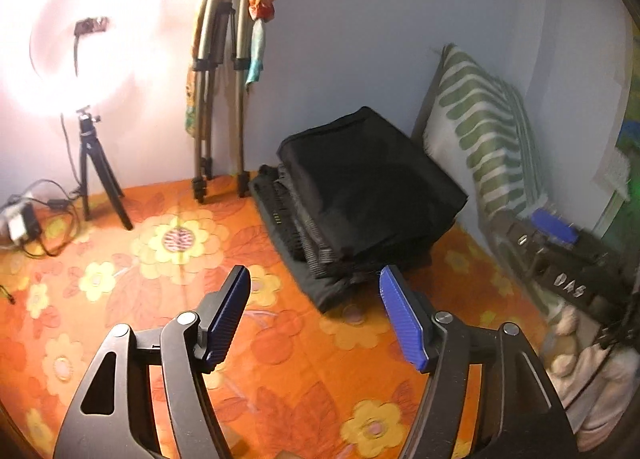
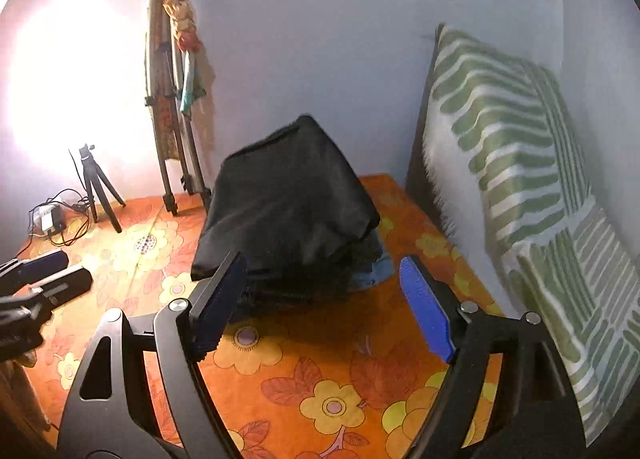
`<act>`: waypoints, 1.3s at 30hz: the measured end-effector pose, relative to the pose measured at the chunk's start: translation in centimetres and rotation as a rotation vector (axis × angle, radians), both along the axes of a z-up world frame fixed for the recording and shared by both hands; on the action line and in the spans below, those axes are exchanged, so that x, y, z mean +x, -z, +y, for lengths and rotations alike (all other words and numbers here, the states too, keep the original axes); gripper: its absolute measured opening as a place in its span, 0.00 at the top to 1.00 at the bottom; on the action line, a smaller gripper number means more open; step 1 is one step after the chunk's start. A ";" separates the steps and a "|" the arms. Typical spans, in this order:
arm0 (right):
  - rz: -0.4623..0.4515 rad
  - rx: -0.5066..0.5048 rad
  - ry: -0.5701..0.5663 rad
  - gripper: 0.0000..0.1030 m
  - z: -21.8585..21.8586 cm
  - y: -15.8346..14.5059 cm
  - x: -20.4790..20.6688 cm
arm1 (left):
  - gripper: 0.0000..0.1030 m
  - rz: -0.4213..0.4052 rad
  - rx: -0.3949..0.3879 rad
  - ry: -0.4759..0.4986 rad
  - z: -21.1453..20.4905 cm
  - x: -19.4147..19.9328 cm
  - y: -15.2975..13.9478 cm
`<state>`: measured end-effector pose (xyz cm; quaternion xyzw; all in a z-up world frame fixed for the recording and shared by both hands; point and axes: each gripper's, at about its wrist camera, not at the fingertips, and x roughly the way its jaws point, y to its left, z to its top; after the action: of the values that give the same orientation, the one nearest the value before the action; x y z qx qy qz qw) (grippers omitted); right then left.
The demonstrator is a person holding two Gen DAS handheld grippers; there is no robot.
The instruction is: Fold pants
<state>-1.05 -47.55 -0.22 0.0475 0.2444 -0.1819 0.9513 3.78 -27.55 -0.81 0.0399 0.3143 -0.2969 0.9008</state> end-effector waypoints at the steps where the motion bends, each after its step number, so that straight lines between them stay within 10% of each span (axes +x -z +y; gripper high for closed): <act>1: -0.007 -0.006 0.003 0.19 0.2 -0.1 -0.2 | 0.35 -0.010 0.006 -0.007 0.2 -0.2 0.1; 5: -0.047 -0.011 -0.005 0.05 1.0 -0.5 -0.8 | 0.34 0.011 0.018 -0.018 0.9 -0.5 0.5; 17: -0.037 -0.060 0.005 0.04 1.8 0.0 -0.3 | 0.18 -0.008 -0.004 -0.054 1.1 -0.5 0.6; 39: -0.038 -0.042 0.021 0.04 1.4 0.2 -0.3 | 0.17 -0.037 0.033 -0.037 0.3 -1.3 0.1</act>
<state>-1.34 -46.19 -0.38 0.0336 0.2221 -0.1960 0.9545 2.48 -27.21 -0.96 0.0543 0.3032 -0.2741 0.9110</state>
